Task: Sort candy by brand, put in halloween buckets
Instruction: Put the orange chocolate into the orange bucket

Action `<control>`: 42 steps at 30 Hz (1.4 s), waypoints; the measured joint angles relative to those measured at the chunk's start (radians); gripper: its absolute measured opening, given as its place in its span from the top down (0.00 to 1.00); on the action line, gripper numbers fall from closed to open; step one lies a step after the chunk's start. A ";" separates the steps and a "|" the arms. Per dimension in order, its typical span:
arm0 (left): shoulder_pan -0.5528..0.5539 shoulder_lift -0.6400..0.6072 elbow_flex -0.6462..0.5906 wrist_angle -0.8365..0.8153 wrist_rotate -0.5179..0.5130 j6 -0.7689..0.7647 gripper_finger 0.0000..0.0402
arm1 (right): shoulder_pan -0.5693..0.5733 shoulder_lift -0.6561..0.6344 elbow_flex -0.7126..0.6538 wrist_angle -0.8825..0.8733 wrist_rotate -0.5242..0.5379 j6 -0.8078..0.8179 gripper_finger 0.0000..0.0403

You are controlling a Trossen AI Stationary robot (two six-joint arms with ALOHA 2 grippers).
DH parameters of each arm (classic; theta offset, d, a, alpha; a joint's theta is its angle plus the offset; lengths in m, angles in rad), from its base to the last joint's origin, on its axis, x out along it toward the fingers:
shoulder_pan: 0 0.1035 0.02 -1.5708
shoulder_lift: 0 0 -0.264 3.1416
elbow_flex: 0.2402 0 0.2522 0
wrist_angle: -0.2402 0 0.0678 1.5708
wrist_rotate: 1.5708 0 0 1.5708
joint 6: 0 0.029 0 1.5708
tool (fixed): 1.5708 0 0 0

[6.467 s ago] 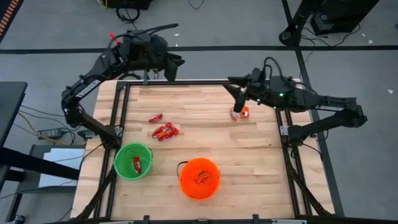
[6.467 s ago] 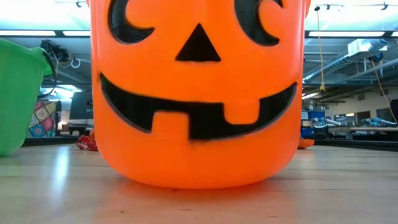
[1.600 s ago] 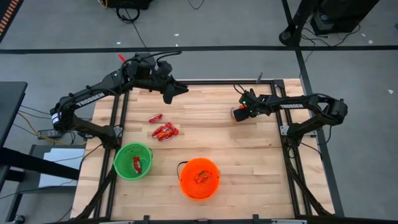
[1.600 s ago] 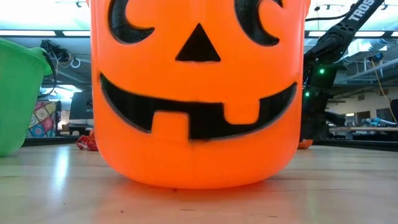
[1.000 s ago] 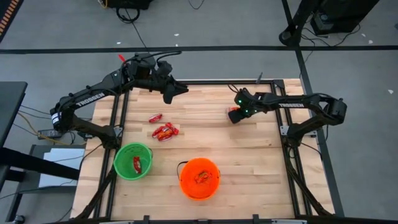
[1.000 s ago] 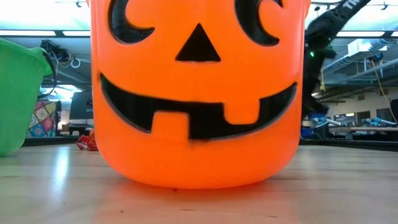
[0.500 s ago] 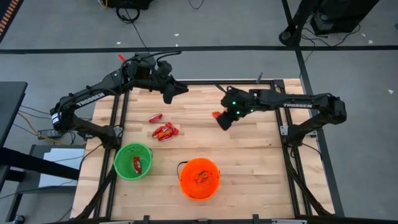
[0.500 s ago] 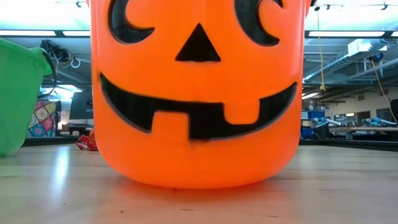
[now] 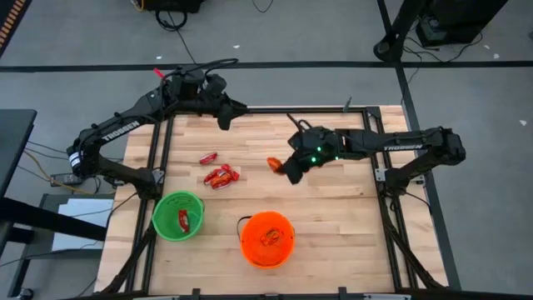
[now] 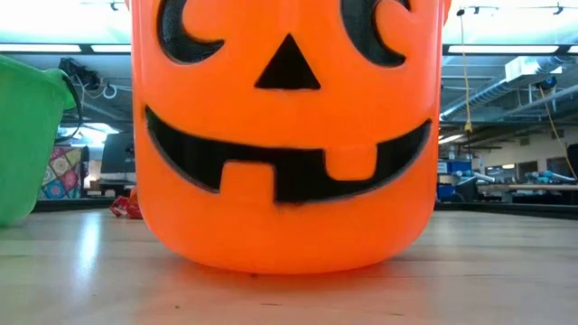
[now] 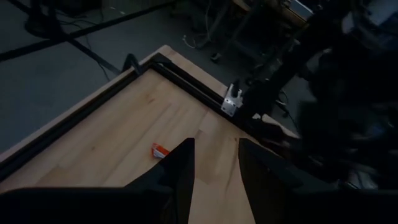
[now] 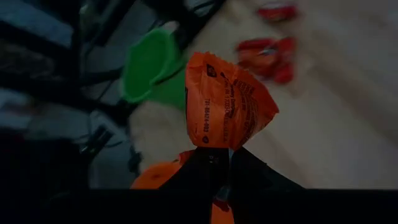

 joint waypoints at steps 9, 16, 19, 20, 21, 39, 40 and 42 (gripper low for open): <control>0.003 0.000 0.000 -0.001 0.029 -0.099 0.67 | 0.153 0.000 0.000 0.047 -0.091 0.017 0.91; -0.005 0.000 0.000 -0.001 0.040 -0.107 0.67 | 0.236 0.002 0.000 0.086 -0.150 0.119 0.91; -0.005 0.000 0.000 -0.001 0.062 -0.092 0.67 | 0.265 0.002 0.000 0.109 -0.141 0.197 0.91; -0.005 0.000 0.000 -0.001 0.068 -0.089 0.67 | 0.274 0.002 0.000 0.115 -0.137 0.234 0.91; -0.005 0.000 0.000 -0.001 0.075 -0.083 0.67 | 0.284 0.002 0.000 0.122 -0.136 0.268 0.91; -0.005 0.000 0.000 -0.005 0.162 -0.040 0.67 | 0.373 0.334 -0.002 0.842 -0.301 0.691 0.91; -0.003 0.000 0.000 -0.006 0.173 -0.040 0.67 | 0.373 0.337 -0.002 0.846 -0.292 0.693 0.91; -0.004 0.000 0.000 -0.005 0.184 -0.040 0.67 | 0.373 0.338 0.000 0.844 -0.276 0.683 0.91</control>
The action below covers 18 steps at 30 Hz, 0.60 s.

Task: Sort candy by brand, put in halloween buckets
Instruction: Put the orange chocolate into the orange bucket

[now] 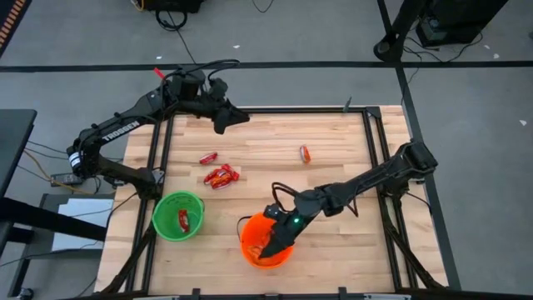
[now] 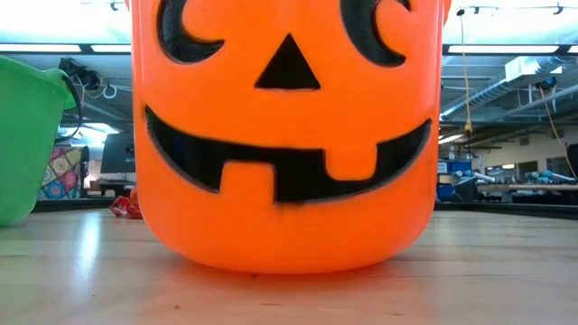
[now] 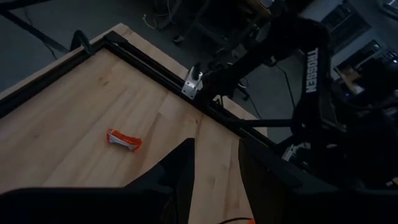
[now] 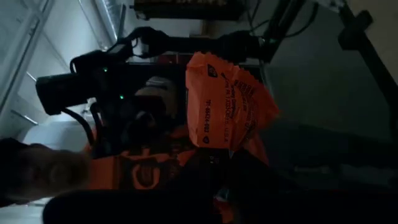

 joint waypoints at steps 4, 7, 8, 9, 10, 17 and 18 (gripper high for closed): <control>0.000 0.000 0.000 0.000 0.022 0.002 0.67 | -0.003 -0.020 -0.001 -0.131 0.036 -0.035 0.91; 0.000 0.000 0.000 -0.001 0.028 0.020 0.67 | -0.008 -0.073 0.000 -0.358 0.086 -0.071 0.91; 0.000 0.000 0.000 -0.001 0.028 0.021 0.67 | -0.009 -0.087 0.000 -0.407 0.104 -0.084 0.91; 0.000 0.000 0.000 -0.001 0.028 0.021 0.67 | -0.009 -0.095 0.000 -0.437 0.116 -0.093 0.91; 0.000 0.000 0.000 -0.001 0.028 0.021 0.67 | -0.009 -0.101 -0.001 -0.443 0.126 -0.097 0.91; 0.000 0.000 0.000 0.000 0.028 0.022 0.67 | -0.009 -0.122 0.000 -0.441 0.154 -0.116 0.88; 0.000 0.000 0.000 0.000 0.028 0.022 0.67 | -0.009 -0.122 -0.001 -0.447 0.154 -0.117 0.86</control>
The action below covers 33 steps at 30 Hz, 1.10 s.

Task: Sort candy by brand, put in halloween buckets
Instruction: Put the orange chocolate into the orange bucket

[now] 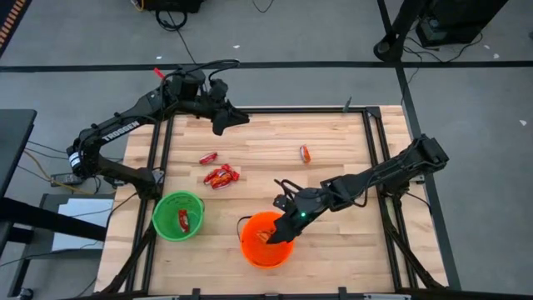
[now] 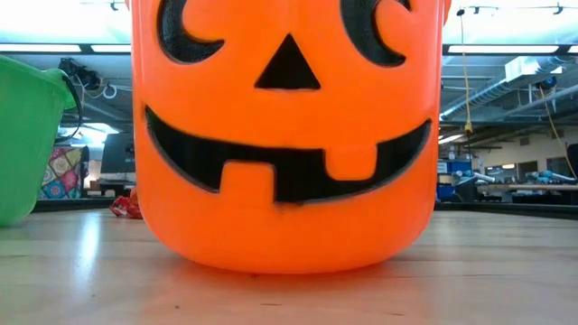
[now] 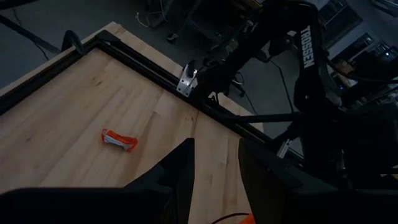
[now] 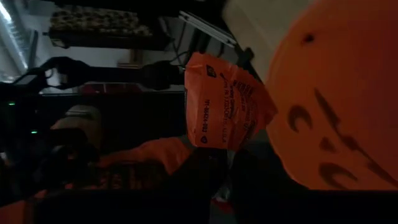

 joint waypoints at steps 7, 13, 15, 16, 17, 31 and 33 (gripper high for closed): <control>0.000 0.000 0.000 0.000 0.000 0.000 0.67 | 0.000 0.000 0.000 -0.008 -0.007 -0.020 0.67; 0.000 0.000 0.000 0.001 0.000 0.000 0.67 | -0.001 0.000 0.000 -0.026 -0.007 -0.028 0.50; 0.000 0.000 0.000 0.001 0.000 0.000 0.67 | -0.001 0.000 0.000 -0.028 -0.007 -0.031 0.45; 0.000 0.000 0.000 0.001 0.000 0.000 0.67 | -0.001 0.000 0.000 -0.029 -0.007 -0.036 0.43; 0.000 0.000 0.000 0.001 0.000 0.000 0.67 | -0.002 0.000 0.000 -0.033 -0.007 -0.042 0.42; 0.000 0.000 0.000 0.002 0.087 0.000 0.67 | -0.248 -0.199 0.000 -0.457 0.322 -0.456 0.46; 0.000 0.000 0.000 0.001 0.090 0.002 0.67 | -0.290 -0.236 0.000 -0.547 0.403 -0.536 0.46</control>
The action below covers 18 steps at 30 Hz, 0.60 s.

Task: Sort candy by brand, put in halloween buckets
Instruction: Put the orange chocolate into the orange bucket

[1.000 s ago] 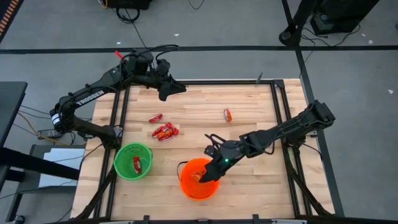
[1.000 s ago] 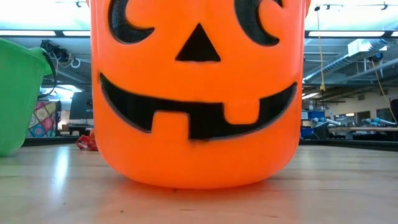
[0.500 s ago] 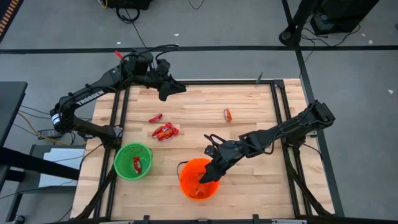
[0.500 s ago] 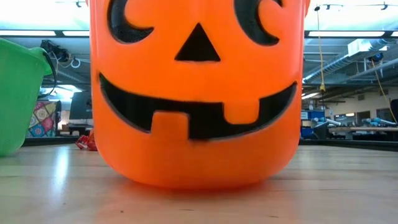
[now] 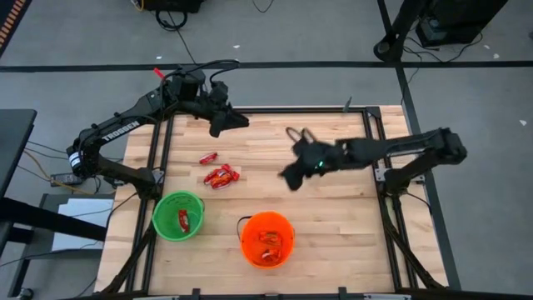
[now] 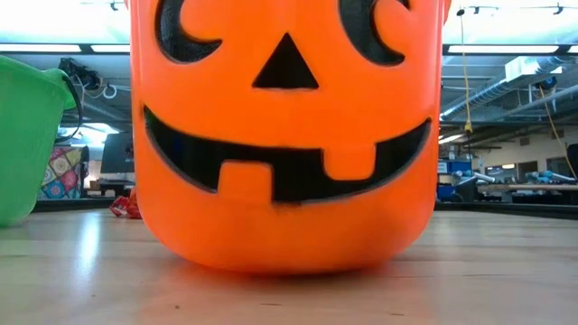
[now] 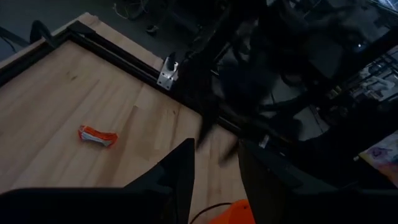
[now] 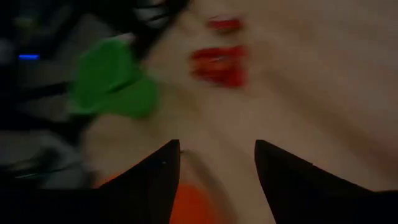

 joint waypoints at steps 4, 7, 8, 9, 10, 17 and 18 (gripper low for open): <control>-0.003 0.000 0.000 -0.054 -0.008 0.068 0.67 | -0.082 -0.061 0.000 -0.214 0.100 -0.102 0.46; -0.006 0.007 0.000 -0.150 -0.115 0.156 0.67 | -0.134 -0.116 0.000 -0.290 0.212 -0.164 0.46; -0.007 0.015 0.000 -0.177 -0.165 0.179 0.67 | -0.148 -0.136 0.000 -0.285 0.237 -0.187 0.46; -0.007 0.027 0.000 -0.200 -0.210 0.193 0.67 | -0.163 -0.158 0.000 -0.270 0.259 -0.214 0.46; -0.006 0.043 0.000 -0.212 -0.244 0.202 0.67 | -0.177 -0.179 0.000 -0.250 0.276 -0.242 0.46; -0.051 0.262 0.000 -0.140 -0.238 0.182 0.67 | -0.260 -0.349 0.000 0.006 0.313 -0.432 0.47; -0.057 0.296 0.001 -0.113 -0.236 0.183 0.67 | -0.270 -0.371 0.000 0.030 0.296 -0.453 0.47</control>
